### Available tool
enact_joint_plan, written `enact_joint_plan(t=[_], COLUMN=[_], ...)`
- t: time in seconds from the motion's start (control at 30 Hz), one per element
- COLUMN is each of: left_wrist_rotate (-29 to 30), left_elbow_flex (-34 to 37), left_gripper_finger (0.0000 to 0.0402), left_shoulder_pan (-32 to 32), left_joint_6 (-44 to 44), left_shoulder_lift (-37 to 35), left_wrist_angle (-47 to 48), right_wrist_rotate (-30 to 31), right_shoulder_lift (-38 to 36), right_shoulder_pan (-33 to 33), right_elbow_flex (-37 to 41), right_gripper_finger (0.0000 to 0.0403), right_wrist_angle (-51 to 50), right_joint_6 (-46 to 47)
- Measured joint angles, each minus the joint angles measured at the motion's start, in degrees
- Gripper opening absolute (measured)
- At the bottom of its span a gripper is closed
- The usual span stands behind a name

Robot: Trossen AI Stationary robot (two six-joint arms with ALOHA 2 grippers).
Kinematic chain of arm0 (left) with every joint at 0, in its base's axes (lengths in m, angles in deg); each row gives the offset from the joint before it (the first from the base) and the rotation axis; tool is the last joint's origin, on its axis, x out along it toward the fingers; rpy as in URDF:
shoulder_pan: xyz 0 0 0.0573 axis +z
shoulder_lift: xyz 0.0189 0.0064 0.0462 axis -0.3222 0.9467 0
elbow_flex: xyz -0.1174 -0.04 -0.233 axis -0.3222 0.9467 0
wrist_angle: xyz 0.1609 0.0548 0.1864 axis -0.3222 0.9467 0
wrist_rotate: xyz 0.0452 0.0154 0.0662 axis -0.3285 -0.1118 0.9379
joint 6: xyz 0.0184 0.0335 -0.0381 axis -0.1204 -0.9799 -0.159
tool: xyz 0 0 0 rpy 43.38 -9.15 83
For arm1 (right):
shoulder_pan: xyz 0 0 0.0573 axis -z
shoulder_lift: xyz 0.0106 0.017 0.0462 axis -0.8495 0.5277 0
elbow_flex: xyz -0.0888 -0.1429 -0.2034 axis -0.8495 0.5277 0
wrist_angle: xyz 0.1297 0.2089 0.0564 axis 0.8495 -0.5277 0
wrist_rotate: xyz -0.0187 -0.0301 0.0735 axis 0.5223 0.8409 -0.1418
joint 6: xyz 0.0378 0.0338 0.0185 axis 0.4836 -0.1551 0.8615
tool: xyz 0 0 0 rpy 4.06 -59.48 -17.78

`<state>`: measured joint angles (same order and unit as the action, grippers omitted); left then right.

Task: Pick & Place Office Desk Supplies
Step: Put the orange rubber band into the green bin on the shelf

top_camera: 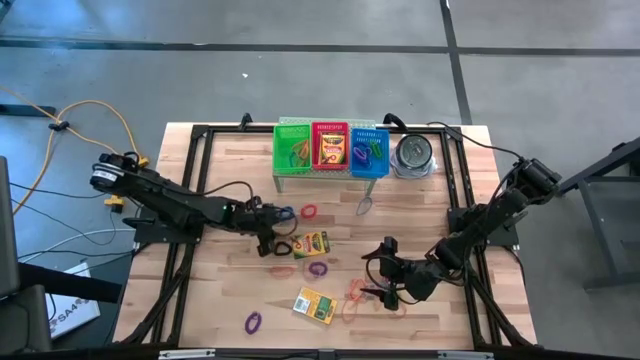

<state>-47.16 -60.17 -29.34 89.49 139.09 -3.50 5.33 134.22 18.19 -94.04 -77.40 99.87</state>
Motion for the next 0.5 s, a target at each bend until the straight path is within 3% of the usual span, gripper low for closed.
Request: enact_joint_plan(t=[0.5], left_wrist_rotate=[-1.5], left_elbow_flex=[-0.1], left_gripper_finger=[0.0200], left_shoulder_pan=[0.0], left_joint_6=[-0.1], left_shoulder_lift=[5.5], left_wrist_angle=[-1.6], right_wrist_rotate=[0.0], right_shoulder_lift=[0.0], right_shoulder_pan=[0.0], right_elbow_flex=[0.0], right_gripper_finger=[0.0395], right_wrist_angle=[-0.5], right_joint_6=[0.0])
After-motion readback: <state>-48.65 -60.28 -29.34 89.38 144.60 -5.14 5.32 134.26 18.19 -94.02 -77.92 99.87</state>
